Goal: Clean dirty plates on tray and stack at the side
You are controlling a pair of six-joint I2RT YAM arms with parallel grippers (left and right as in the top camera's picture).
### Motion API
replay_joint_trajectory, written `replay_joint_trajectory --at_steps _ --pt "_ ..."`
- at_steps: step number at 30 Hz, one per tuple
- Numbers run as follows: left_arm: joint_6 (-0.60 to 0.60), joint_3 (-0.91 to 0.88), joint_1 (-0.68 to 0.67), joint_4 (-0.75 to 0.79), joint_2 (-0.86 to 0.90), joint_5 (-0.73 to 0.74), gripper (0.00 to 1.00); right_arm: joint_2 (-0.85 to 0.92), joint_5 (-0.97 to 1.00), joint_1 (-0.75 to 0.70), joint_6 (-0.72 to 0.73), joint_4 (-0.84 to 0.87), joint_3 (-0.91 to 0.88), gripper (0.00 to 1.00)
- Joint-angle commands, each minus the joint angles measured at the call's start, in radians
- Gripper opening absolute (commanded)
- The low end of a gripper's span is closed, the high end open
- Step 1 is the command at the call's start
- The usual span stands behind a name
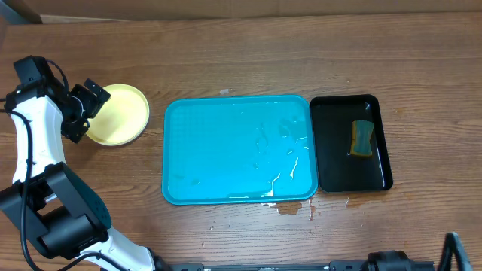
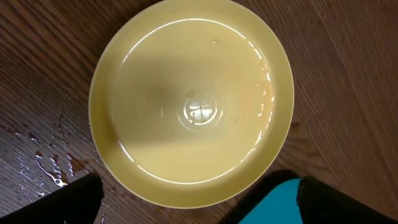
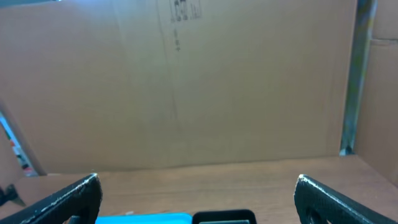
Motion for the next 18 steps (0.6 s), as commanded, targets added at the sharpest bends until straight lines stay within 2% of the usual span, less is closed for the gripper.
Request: replay_joint_trajectory --at_steps 1,4,15,18 --pt "0.023 -0.008 -0.006 0.002 0.014 0.011 1.00 -0.081 0.013 -0.021 -0.005 0.060 -0.134 1.00" --pt "0.023 -0.008 -0.006 0.002 0.014 0.011 1.00 -0.135 0.013 -0.021 -0.005 0.158 -0.250 1.00" --pt "0.023 -0.008 -0.006 0.001 0.014 0.011 1.00 -0.277 0.005 -0.023 0.002 0.906 -0.788 1.00" --pt "0.023 -0.008 -0.006 0.002 0.014 0.011 1.00 -0.279 -0.011 -0.023 0.003 1.025 -0.865 1.00"
